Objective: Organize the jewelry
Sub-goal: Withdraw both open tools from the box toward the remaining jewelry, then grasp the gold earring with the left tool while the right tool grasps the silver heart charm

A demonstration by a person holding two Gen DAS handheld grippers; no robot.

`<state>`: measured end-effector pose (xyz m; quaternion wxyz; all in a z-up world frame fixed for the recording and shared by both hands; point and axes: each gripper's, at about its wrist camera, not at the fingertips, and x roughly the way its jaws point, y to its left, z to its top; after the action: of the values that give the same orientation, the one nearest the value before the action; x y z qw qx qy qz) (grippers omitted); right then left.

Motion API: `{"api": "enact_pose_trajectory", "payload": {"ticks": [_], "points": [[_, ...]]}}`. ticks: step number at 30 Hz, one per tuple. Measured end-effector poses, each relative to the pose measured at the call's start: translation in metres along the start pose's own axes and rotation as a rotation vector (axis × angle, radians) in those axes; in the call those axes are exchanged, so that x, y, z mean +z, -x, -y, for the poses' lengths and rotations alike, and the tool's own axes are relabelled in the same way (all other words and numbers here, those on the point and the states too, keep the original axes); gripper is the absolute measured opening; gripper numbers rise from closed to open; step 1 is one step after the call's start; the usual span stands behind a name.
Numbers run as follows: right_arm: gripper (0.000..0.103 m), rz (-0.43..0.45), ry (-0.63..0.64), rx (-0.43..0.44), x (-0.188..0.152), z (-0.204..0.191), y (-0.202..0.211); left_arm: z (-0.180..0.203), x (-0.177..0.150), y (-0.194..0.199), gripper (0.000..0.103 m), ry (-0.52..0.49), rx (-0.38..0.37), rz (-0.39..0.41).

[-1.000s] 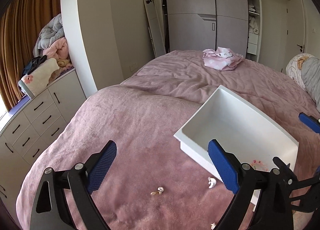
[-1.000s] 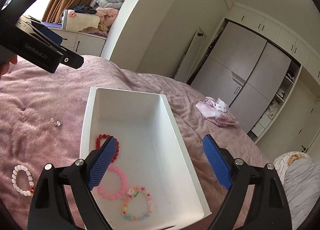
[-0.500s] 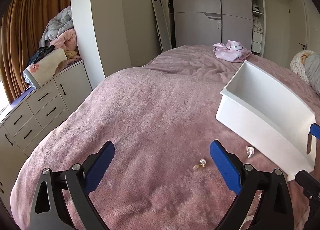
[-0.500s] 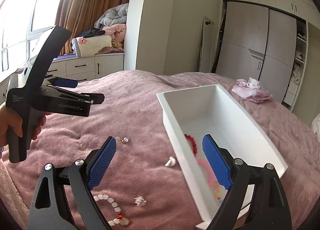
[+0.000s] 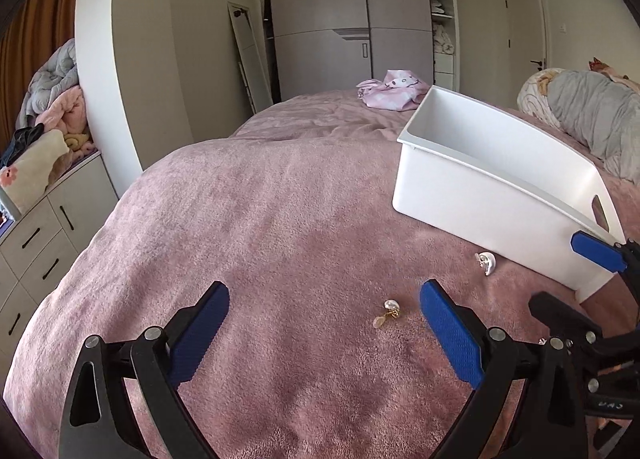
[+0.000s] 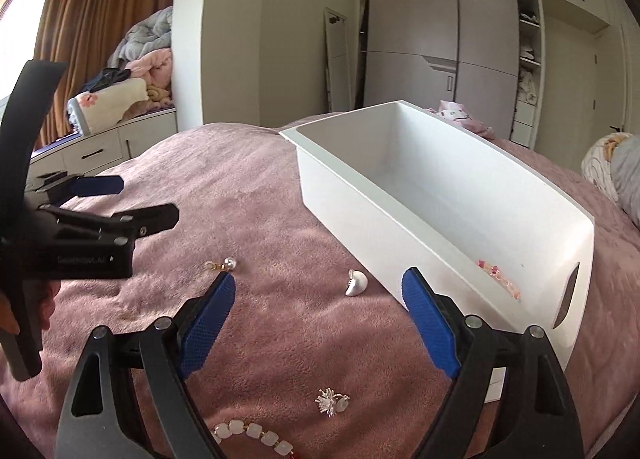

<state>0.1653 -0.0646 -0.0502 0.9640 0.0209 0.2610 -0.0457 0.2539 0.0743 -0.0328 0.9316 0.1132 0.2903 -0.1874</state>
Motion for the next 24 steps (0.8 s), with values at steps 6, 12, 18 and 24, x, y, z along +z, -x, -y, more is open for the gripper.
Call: {"api": "enact_pose_trajectory", "payload": {"ticks": [6,12,18,24], "points": [[0.072,-0.081,-0.126,-0.090,0.000,-0.003,-0.037,-0.015,-0.008,-0.018,0.097,0.044,-0.086,-0.020],[0.065,-0.160,-0.192,-0.199,-0.008,-0.001,-0.064,-0.001,-0.010,-0.033,0.094,-0.030,-0.184,-0.031],[0.065,-0.186,-0.193,-0.230,-0.007,-0.004,-0.087,0.012,-0.018,-0.063,0.072,-0.081,-0.237,-0.116],[0.066,-0.222,-0.215,-0.239,-0.006,-0.002,-0.105,0.019,-0.021,-0.076,0.068,-0.102,-0.259,-0.140]]}}
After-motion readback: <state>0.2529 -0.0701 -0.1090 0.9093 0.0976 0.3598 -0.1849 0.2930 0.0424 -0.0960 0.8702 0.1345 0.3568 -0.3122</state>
